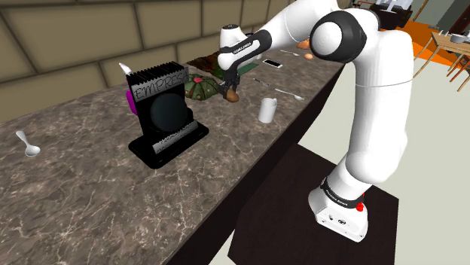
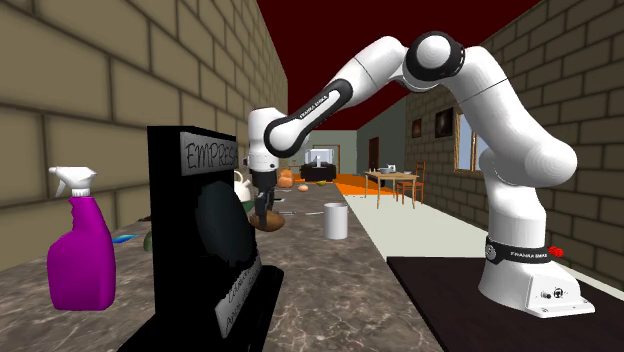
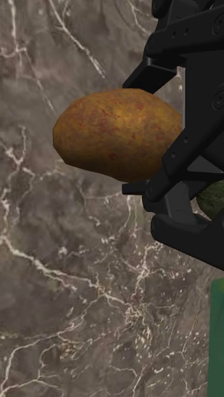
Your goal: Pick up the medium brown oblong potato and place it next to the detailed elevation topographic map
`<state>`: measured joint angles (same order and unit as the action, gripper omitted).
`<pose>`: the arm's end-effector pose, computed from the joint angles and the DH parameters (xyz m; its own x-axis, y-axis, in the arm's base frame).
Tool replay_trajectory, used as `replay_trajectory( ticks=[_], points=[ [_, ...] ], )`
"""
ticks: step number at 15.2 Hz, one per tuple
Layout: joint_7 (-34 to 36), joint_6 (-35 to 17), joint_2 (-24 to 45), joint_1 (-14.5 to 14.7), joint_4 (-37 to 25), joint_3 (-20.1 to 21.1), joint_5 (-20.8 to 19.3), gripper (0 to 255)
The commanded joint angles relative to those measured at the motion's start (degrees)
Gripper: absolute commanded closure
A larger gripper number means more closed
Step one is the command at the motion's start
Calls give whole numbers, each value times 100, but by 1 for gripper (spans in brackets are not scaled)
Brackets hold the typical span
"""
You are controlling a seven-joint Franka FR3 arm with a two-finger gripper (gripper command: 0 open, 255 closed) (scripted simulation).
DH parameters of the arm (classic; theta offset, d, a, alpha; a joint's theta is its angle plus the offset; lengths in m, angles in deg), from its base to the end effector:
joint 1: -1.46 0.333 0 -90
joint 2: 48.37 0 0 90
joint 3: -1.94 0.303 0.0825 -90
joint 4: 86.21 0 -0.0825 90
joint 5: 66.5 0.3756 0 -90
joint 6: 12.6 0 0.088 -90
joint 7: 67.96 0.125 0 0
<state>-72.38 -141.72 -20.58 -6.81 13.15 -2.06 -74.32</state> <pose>0.6406 -0.1414 0.2808 0.9989 -0.0428 0.0170 -0.0448 -0.9888 0.1424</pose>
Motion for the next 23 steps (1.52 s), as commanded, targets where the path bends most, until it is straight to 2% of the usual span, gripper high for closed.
replay_trajectory(
  ticks=[1, 21, 23],
  points=[
    [-28, 129, -74, -6, -56, 0, 8, 255],
    [-188, 1358, -652, 5, -715, 11, 60, 255],
    [-436, 1368, -553, -166, -855, -54, 105, 255]
  ],
)
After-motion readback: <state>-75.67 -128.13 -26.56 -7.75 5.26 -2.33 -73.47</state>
